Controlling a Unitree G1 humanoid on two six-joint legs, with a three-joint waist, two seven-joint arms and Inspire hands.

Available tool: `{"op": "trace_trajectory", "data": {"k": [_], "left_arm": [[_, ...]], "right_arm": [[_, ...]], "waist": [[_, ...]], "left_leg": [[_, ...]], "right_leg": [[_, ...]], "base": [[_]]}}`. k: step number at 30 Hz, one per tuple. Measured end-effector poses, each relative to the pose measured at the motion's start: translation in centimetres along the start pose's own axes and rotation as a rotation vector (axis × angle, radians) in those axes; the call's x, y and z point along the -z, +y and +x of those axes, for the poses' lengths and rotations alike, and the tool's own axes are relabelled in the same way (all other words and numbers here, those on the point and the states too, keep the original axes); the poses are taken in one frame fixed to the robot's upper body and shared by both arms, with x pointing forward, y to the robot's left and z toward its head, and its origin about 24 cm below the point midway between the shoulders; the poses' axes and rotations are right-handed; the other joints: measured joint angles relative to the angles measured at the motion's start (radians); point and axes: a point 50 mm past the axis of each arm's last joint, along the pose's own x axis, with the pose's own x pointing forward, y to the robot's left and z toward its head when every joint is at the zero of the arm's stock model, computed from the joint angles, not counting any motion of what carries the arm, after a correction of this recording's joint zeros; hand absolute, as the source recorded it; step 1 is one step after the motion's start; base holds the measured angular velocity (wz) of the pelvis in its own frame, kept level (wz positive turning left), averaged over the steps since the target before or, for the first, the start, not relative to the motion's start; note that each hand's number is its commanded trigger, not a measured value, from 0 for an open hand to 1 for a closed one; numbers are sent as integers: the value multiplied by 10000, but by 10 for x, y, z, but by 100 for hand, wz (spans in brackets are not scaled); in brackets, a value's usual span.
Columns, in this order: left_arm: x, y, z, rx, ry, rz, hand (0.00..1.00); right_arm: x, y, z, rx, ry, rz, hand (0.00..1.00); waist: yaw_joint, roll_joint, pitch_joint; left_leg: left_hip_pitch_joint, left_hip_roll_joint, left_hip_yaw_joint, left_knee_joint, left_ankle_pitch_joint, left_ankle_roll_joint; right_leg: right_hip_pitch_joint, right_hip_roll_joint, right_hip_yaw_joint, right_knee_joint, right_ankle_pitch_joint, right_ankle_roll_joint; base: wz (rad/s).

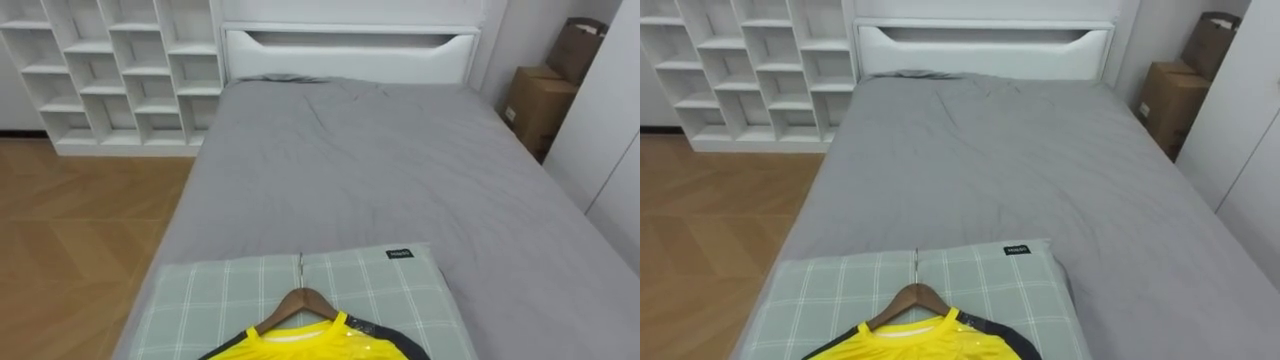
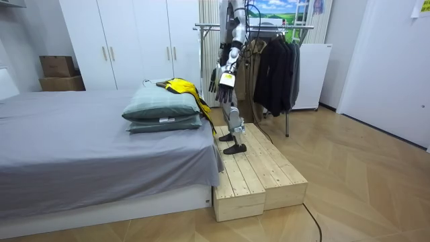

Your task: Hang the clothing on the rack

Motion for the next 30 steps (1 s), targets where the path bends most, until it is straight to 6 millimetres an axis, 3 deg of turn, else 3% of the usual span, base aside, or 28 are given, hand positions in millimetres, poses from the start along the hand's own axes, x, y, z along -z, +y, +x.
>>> {"op": "trace_trajectory", "data": {"k": [10,13,17,22,30], "left_arm": [[-44,29,7,-2475,-1805,-1055,0],[-49,34,8,-2743,-2292,-582,0],[-62,40,7,-3082,-3071,-314,0],[-101,59,0,-4063,-5282,320,0],[-127,49,-14,-4255,-7345,1943,0]], "right_arm": [[-13,-11,-3,426,-164,-799,0],[-12,-13,-3,555,-161,-798,0],[-13,-13,-4,567,-179,-844,0],[-14,-14,-4,567,-211,-839,0],[-17,-17,-5,632,-436,-921,0]], "waist": [[-32,356,-8],[-119,368,-10],[-187,314,-30],[-290,239,-16],[-650,370,-52]], "left_leg": [[36,-3,-100,-22,1,1],[51,-83,-551,-12,5,7],[50,-100,-573,-6,9,13],[4,-110,-529,9,9,13],[84,-100,-505,0,9,13]], "right_leg": [[-102,24,11,168,5,-9],[-71,18,14,139,6,-10],[-67,7,24,143,5,-9],[-73,-1,48,70,3,-5],[40,12,95,-3,7,-8]], "base": [[-1],[0],[0],[-2],[-1]]}}
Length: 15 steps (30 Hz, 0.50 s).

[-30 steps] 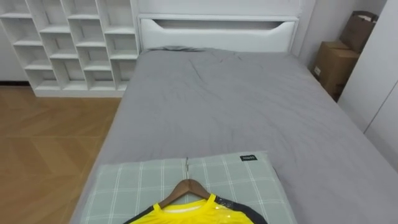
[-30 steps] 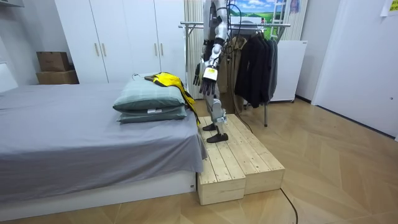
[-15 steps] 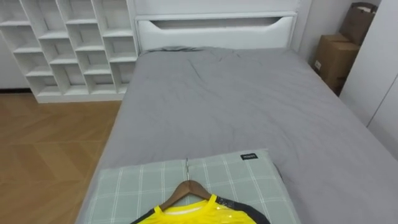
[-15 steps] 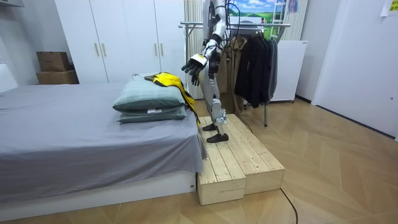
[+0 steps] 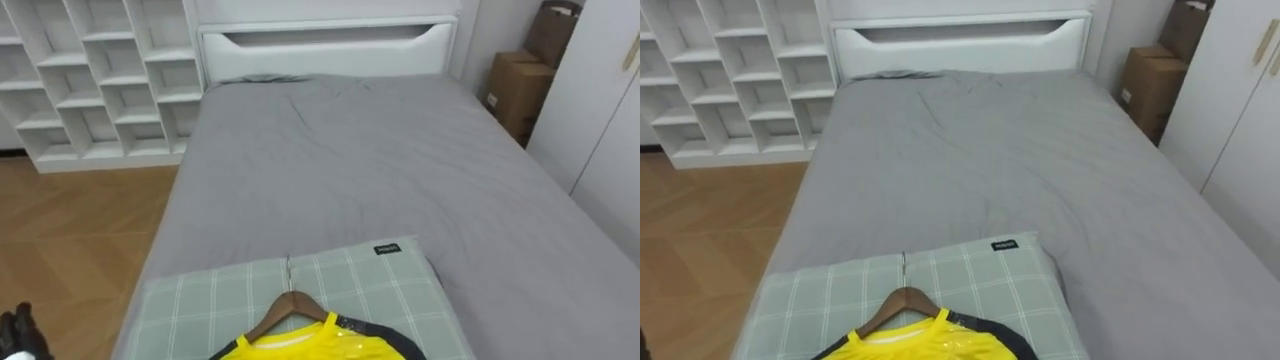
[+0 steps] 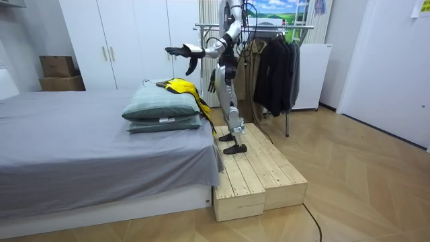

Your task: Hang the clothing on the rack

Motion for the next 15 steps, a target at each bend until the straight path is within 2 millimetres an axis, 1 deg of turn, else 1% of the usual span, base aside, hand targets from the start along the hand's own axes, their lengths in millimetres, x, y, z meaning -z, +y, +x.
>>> {"op": "trace_trajectory", "data": {"k": [4,6,10,15], "left_arm": [[-19,3,3,-220,-1122,152,0],[-32,7,7,-485,-1657,92,0],[-39,11,8,-697,-2152,315,0],[-42,10,8,-685,-2285,257,0]], "right_arm": [[-2,-3,-1,76,-49,-59,0],[-3,-4,-1,95,-66,-65,0],[-5,-3,0,82,-93,-83,0],[-7,-3,0,78,-125,-89,0]], "waist": [[-124,-37,25],[-160,-63,34],[-218,-86,36],[-336,-101,33]], "left_leg": [[0,-2,26,-3,0,0],[-27,2,110,-11,0,0],[-55,8,244,-6,1,-1],[-81,1,270,-9,0,0]], "right_leg": [[-20,2,53,5,0,0],[-85,9,132,5,-1,1],[-170,18,291,3,1,3],[-208,13,332,-1,11,19]], "base": [[-2],[-12],[-12],[-1]]}}
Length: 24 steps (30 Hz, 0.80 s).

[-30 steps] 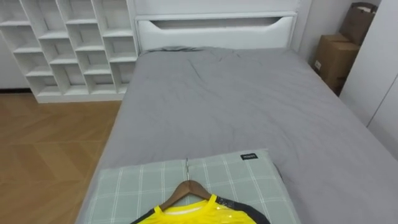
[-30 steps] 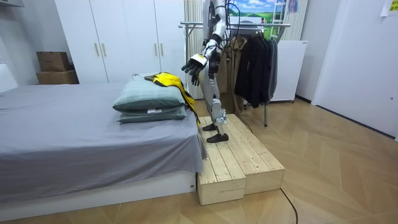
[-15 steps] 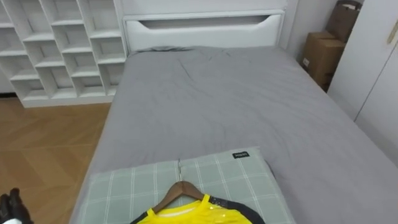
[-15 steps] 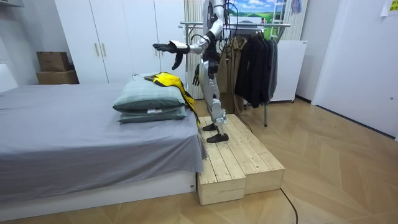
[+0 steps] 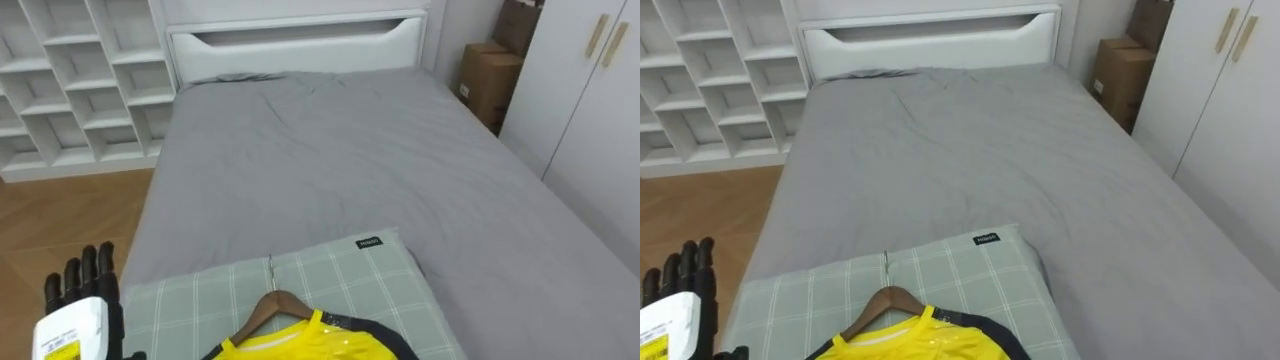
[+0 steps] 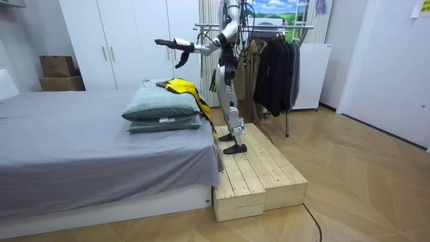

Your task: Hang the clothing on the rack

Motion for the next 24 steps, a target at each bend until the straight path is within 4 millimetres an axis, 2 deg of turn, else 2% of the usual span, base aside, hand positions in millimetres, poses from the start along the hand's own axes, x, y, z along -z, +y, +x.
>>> {"op": "trace_trajectory", "data": {"k": [8,15,24], "left_arm": [[-12,-3,2,174,-370,-284,0],[-29,4,18,-115,-843,-613,0],[-33,6,24,-62,-833,-885,0]], "right_arm": [[-1,0,0,-15,-10,-30,0],[0,1,0,-18,55,-15,0],[1,0,0,16,78,191,0]], "waist": [[-126,-32,-9],[-118,-79,-21],[-113,-16,-12]], "left_leg": [[1,14,1,-12,0,0],[14,17,25,-9,0,0],[76,32,206,-9,0,0]], "right_leg": [[-69,10,-3,120,2,0],[-101,14,29,172,11,12],[-95,38,222,166,11,12]], "base": [[0],[0],[-6]]}}
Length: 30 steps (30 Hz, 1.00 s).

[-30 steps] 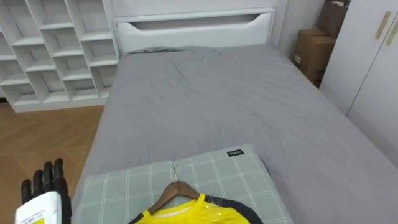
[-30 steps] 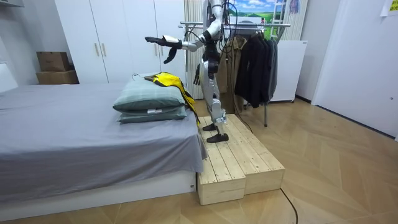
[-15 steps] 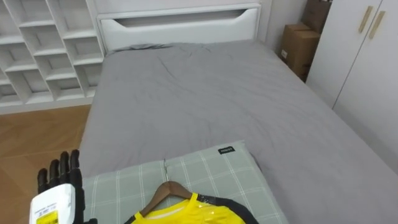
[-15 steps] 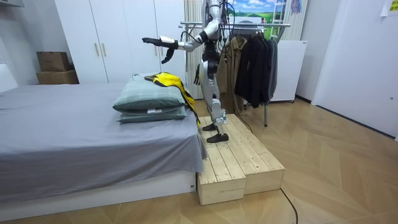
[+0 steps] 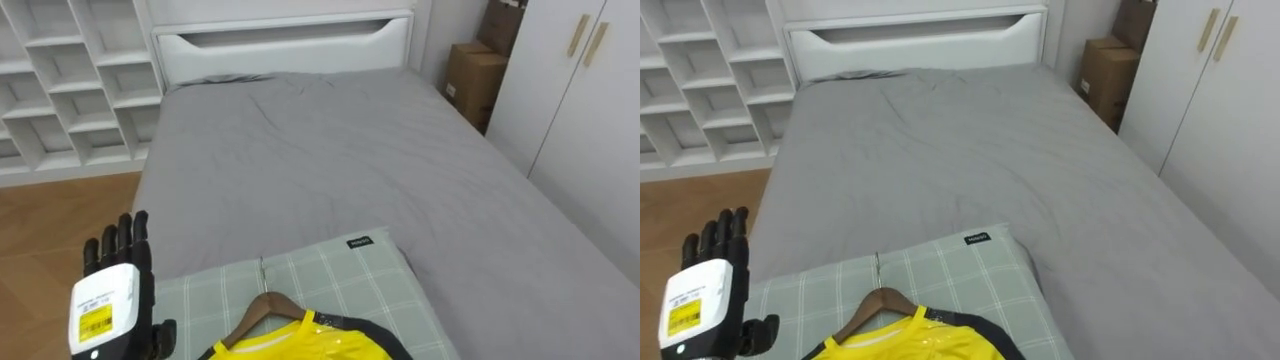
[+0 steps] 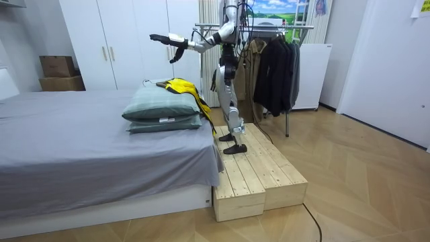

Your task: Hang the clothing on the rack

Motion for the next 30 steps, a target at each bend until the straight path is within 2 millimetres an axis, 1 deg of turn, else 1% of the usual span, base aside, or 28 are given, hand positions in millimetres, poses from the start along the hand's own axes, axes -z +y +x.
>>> {"op": "trace_trajectory", "data": {"k": [10,15,19,26,30], "left_arm": [[-1,-3,1,704,49,-117,0],[-8,-13,-4,1513,-112,-330,0],[-10,-18,-6,2096,-125,-303,0],[-10,-22,-8,2562,52,-230,0],[-13,-28,-12,3099,-45,-221,0]], "right_arm": [[0,0,0,-17,-62,157,0],[-1,1,0,-46,-189,126,0],[-3,1,0,-56,-249,101,0],[-4,1,0,-37,-272,59,0],[-4,1,0,-43,-282,37,0]], "waist": [[-208,21,28],[-284,43,53],[-306,72,63],[-312,127,42],[-306,124,43]], "left_leg": [[0,-14,56,-4,0,0],[-16,-20,40,-12,0,0],[-65,-16,66,-12,0,0],[-156,-14,78,-9,0,0],[-147,-11,75,-9,0,0]], "right_leg": [[5,-16,36,-14,4,9],[-5,-25,30,-53,3,12],[-75,-20,34,-29,3,11],[-172,-19,26,2,6,14],[-172,-16,29,27,19,26]], "base": [[-1],[0],[0],[0],[0]]}}
